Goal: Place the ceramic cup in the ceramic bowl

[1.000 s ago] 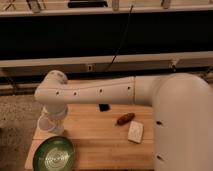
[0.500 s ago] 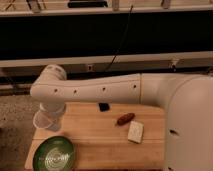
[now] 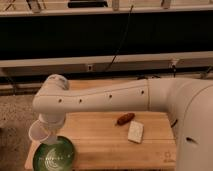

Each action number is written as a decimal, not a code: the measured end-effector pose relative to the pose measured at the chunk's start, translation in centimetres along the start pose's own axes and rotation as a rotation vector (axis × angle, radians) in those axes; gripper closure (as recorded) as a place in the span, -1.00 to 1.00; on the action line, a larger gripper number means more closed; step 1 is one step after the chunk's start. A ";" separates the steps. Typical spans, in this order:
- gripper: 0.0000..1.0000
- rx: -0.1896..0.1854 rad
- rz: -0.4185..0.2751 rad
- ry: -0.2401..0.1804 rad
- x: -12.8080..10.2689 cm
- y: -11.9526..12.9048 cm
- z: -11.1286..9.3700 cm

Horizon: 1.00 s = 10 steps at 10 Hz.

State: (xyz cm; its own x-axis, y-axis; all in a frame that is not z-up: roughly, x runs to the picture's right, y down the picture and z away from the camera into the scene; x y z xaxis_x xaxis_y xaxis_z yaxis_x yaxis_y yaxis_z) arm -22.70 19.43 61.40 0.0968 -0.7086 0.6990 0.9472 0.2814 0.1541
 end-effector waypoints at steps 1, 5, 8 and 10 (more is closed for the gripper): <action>1.00 0.009 -0.007 -0.015 -0.9 0.2 0.5; 0.60 0.045 0.005 -0.050 -2.5 2.1 3.9; 0.00 0.054 0.047 -0.056 -2.5 3.6 4.3; -0.40 0.048 0.071 -0.064 -2.5 4.2 4.5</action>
State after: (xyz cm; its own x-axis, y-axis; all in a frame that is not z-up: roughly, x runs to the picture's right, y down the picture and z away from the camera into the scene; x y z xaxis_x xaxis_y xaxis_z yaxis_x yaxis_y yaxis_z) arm -20.30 25.29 63.42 0.1417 -0.6438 0.7520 0.9229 0.3606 0.1348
